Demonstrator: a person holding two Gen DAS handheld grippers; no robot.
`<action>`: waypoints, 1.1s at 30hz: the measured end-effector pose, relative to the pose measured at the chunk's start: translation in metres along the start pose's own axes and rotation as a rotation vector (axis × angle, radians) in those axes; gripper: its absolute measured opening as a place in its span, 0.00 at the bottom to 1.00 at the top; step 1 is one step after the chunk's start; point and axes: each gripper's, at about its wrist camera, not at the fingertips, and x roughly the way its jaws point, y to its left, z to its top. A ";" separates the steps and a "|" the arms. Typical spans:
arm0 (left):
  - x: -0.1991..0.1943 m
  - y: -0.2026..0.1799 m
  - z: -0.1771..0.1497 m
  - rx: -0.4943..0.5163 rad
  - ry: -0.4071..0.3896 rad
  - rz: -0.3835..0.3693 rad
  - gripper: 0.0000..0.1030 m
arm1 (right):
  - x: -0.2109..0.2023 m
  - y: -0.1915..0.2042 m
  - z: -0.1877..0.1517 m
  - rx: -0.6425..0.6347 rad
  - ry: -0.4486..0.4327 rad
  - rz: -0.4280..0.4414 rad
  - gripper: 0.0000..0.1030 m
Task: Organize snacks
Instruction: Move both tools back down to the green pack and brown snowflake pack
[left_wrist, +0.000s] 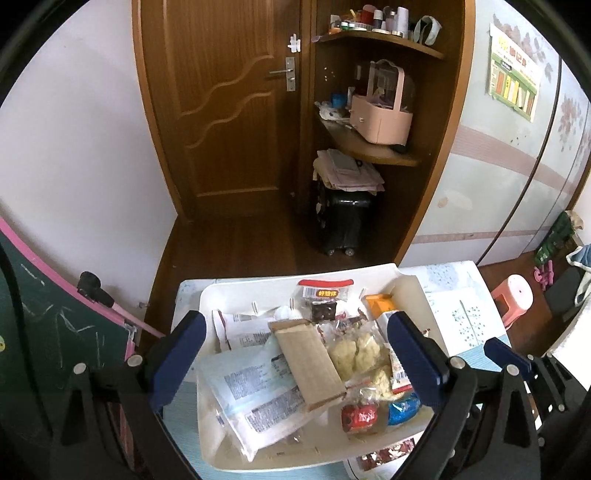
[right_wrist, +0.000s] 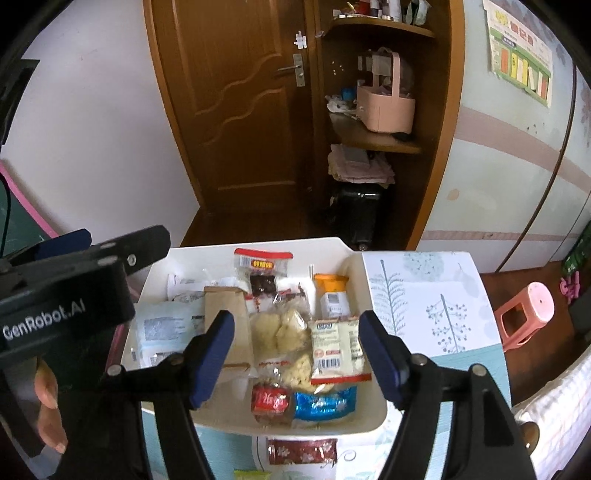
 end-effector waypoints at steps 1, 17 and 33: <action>-0.004 -0.002 -0.002 -0.001 0.000 0.000 0.95 | -0.002 -0.001 -0.002 0.001 -0.001 0.001 0.68; -0.095 -0.037 -0.047 -0.004 -0.055 0.039 0.95 | -0.084 -0.032 -0.037 0.005 -0.046 0.044 0.68; -0.081 -0.046 -0.153 -0.057 0.103 0.060 0.96 | -0.087 -0.074 -0.121 0.047 0.055 0.040 0.68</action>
